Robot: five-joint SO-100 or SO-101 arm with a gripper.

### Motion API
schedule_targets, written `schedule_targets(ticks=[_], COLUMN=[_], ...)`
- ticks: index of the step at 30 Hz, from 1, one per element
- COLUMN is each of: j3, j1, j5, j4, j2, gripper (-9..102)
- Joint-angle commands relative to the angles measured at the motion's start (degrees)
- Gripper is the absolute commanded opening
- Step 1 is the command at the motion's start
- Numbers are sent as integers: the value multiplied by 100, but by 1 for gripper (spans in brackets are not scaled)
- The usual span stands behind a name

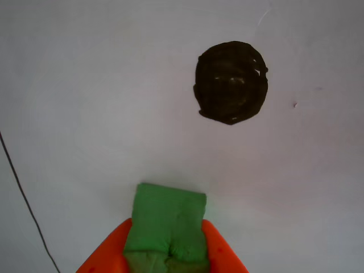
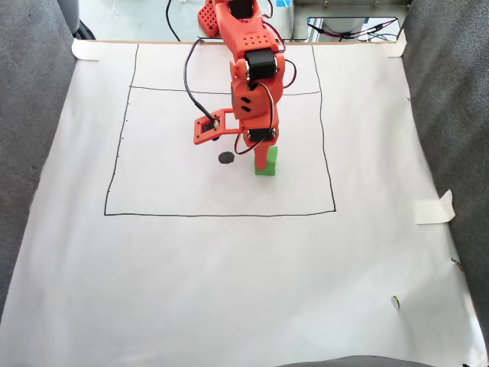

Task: Grasp the colored block, Place it on the black dot, and then return the arm to the default position.

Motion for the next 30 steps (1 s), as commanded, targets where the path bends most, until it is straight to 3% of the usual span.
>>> schedule_targets(ticks=[1,17,30], j3=[62,677,773], j1=[0,360,747], j5=[0,431,1011], j4=[-9,272,1529], j2=[185,1978,2531], gripper=[0,0,0])
